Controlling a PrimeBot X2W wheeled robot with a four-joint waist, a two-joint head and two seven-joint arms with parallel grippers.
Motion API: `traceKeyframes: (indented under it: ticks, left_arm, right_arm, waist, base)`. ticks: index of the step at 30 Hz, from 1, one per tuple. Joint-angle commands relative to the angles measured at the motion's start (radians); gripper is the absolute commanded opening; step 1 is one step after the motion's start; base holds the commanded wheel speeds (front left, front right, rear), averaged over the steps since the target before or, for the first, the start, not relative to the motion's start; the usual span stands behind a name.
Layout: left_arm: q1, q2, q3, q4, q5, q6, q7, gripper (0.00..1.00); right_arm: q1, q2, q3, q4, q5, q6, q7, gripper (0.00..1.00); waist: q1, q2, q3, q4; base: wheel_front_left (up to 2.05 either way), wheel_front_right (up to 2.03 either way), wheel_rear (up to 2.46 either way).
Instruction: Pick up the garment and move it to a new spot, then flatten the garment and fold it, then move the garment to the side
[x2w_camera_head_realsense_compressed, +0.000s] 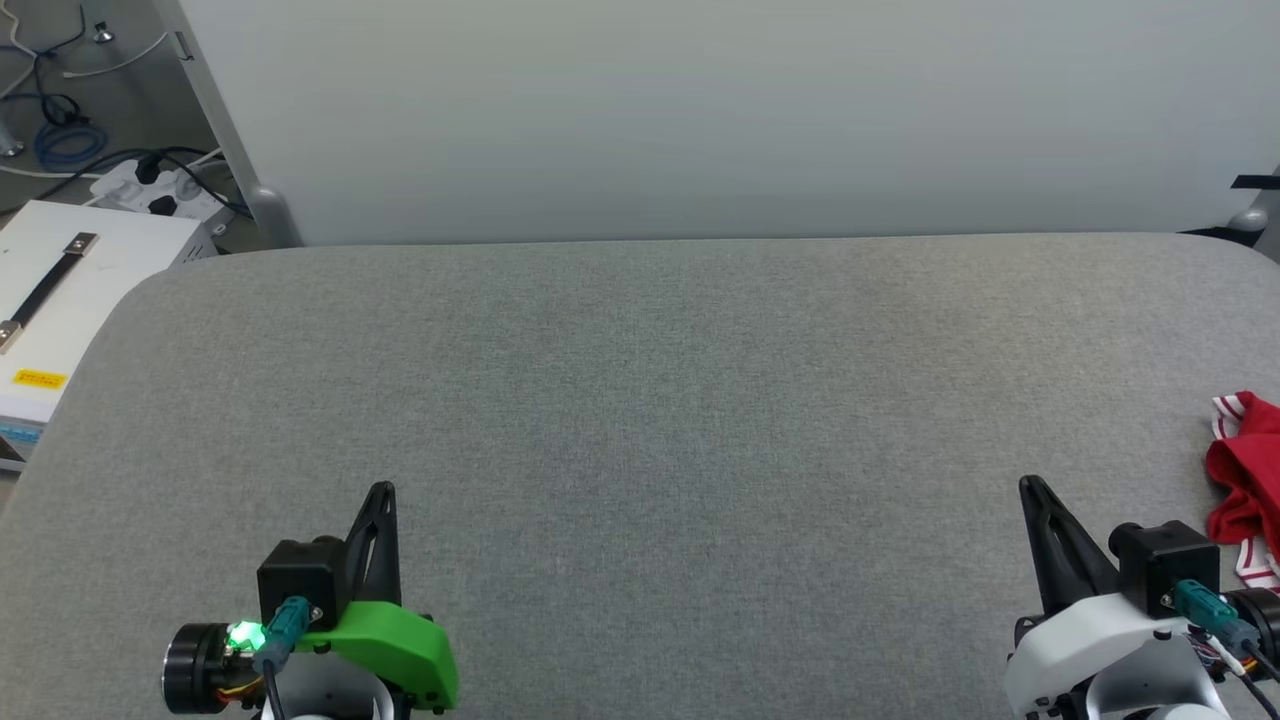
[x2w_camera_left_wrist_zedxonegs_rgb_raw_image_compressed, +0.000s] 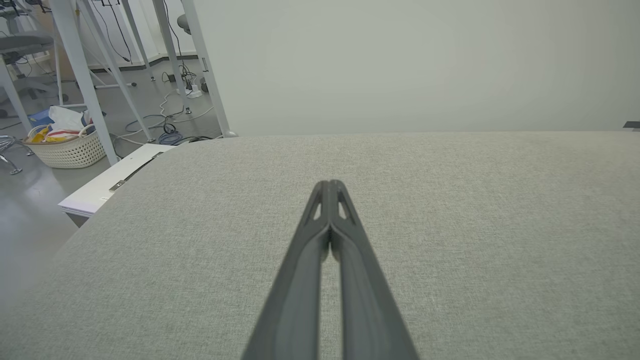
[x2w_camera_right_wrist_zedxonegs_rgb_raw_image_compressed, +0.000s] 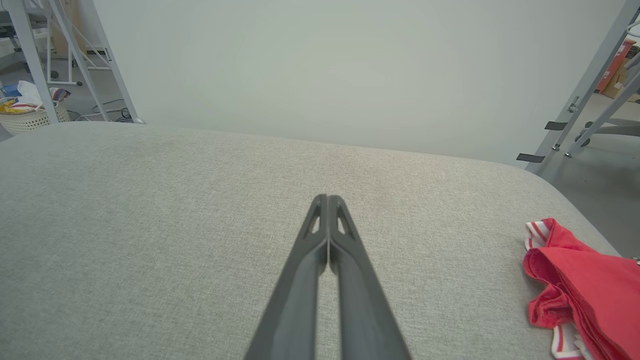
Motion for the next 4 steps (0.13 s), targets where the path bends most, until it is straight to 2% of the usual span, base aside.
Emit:
traceKeyframes:
  ticks: [1, 4]
  left_arm:
    - [-0.020, -0.008, 0.009, -0.009, 0.017, -0.007, 0.005, 0.00]
    - [-0.021, -0.014, 0.014, -0.014, 0.027, -0.010, 0.011, 0.00]
  right_arm:
    - [-0.024, 0.005, 0.003, 0.006, -0.009, -0.001, 0.000, 0.00]
    - [-0.029, 0.006, 0.004, 0.011, -0.013, -0.001, 0.000, 0.00]
  waist:
    - [0.0000, 0.0000, 0.001, 0.000]
    - [0.0000, 0.0000, 0.003, -0.001]
  base:
    - [0.00, 0.00, 0.00]
    - [0.00, 0.00, 0.00]
